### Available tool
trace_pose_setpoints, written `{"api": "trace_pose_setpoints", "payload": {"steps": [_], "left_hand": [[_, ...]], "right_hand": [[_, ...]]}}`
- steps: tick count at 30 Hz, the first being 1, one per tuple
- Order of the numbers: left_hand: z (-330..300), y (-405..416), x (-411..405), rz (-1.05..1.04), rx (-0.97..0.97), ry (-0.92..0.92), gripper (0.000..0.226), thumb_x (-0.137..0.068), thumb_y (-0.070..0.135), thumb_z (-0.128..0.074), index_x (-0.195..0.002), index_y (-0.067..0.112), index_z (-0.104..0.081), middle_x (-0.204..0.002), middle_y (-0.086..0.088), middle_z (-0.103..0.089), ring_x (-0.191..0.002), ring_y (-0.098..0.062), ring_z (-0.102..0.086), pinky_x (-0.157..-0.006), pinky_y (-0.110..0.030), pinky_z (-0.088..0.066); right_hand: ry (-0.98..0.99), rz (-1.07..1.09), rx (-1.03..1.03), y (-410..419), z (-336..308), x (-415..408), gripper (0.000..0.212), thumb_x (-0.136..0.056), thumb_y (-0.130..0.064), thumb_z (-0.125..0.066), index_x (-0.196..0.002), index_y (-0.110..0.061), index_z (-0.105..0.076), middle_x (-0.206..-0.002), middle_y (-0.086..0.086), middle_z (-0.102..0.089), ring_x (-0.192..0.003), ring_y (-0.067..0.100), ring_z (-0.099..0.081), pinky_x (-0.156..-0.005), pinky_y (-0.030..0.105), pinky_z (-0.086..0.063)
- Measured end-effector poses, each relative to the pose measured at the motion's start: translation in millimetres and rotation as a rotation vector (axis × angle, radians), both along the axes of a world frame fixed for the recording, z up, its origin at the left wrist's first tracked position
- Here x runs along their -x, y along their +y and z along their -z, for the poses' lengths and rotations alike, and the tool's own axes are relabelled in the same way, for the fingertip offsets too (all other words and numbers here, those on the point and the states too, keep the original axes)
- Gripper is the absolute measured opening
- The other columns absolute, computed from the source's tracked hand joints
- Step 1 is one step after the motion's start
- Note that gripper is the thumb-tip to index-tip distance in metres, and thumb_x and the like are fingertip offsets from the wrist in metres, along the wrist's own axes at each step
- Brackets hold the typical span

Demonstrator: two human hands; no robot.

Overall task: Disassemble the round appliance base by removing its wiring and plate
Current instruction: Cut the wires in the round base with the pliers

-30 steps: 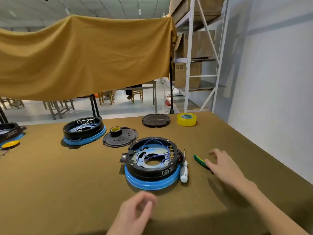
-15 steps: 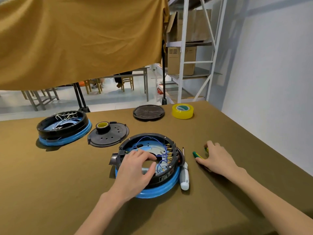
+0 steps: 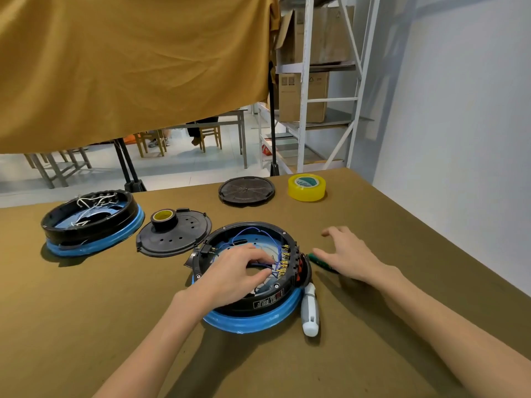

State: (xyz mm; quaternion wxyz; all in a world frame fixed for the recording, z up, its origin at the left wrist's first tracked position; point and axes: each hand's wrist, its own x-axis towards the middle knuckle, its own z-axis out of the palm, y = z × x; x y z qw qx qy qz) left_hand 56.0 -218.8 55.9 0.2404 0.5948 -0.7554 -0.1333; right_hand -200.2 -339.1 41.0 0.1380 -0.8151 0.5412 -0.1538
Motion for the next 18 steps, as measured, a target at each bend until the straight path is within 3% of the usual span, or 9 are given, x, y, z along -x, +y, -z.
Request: {"api": "trace_pose_setpoints", "payload": {"steps": [3, 7, 11, 18], "left_hand": [[3, -5, 1, -0.020, 0.014, -0.030, 0.011, -0.092, 0.045, -0.071, -0.101, 0.039, -0.073, -0.109, 0.023, -0.055, -0.103, -0.001, -0.057, -0.095, -0.032, -0.050], [0, -14, 6, 0.013, 0.020, -0.075, 0.011, -0.090, 0.044, -0.075, -0.096, 0.034, -0.076, -0.096, 0.018, -0.061, -0.093, -0.004, -0.058, -0.087, -0.034, -0.052], [2, -14, 5, 0.016, 0.051, -0.003, 0.011, -0.089, 0.041, -0.077, -0.088, 0.030, -0.078, -0.083, 0.015, -0.062, -0.081, -0.001, -0.059, -0.068, -0.018, -0.047], [5, -10, 5, -0.026, 0.161, -0.021, 0.010, -0.087, 0.042, -0.078, -0.096, 0.037, -0.078, -0.082, 0.020, -0.059, -0.080, 0.001, -0.058, -0.067, -0.020, -0.047]], "right_hand": [[-0.250, -0.126, -0.074, 3, -7, -30, 0.044, -0.100, -0.053, -0.052, -0.130, -0.020, -0.056, -0.128, 0.002, -0.061, -0.109, 0.012, -0.057, -0.095, 0.032, -0.047], [-0.233, -0.208, -0.186, 7, -8, -67, 0.052, -0.104, -0.048, -0.046, -0.143, -0.013, -0.044, -0.130, 0.002, -0.059, -0.111, 0.017, -0.057, -0.092, 0.034, -0.046], [-0.237, -0.221, -0.169, 4, -2, -76, 0.040, -0.108, -0.033, -0.041, -0.141, -0.010, -0.047, -0.133, 0.011, -0.062, -0.118, 0.027, -0.059, -0.099, 0.043, -0.048], [-0.332, -0.227, -0.230, -2, 9, -77, 0.042, -0.110, -0.032, -0.036, -0.149, -0.017, -0.039, -0.136, 0.008, -0.059, -0.116, 0.021, -0.056, -0.091, 0.031, -0.040]]}}
